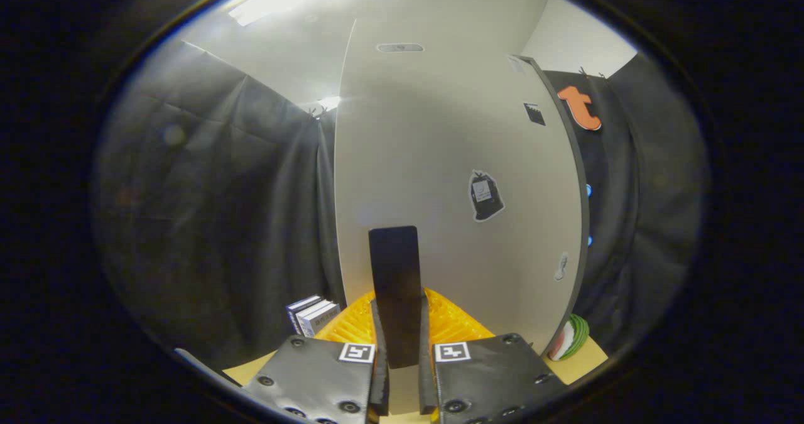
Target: Open the shoe cabinet door, grab the shoes and put them into the shoe cabinet, then close the shoe cabinet door.
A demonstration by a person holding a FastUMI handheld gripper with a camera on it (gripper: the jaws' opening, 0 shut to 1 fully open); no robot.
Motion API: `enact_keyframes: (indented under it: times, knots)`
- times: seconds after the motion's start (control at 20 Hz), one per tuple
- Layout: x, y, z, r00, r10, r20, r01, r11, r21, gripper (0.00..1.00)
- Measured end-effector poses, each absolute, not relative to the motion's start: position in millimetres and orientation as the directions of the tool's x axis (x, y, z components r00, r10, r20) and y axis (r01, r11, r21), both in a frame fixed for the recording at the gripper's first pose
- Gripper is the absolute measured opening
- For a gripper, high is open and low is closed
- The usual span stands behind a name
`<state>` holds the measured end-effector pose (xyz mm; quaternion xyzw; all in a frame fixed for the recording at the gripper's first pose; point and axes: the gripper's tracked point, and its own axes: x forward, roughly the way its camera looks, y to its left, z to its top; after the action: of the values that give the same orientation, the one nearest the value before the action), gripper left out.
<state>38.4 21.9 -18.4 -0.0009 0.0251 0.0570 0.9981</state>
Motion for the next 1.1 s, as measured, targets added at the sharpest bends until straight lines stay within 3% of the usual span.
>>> enact_keyframes:
  times: [0.5, 1.1]
  knots:
    - [7, -14, -10, 0.997, 0.061, -0.038, -0.061, 0.998, 0.007, 0.19]
    - [-11, -84, 7, 0.992, -0.127, 0.025, 0.127, 0.992, 0.018, 0.12]
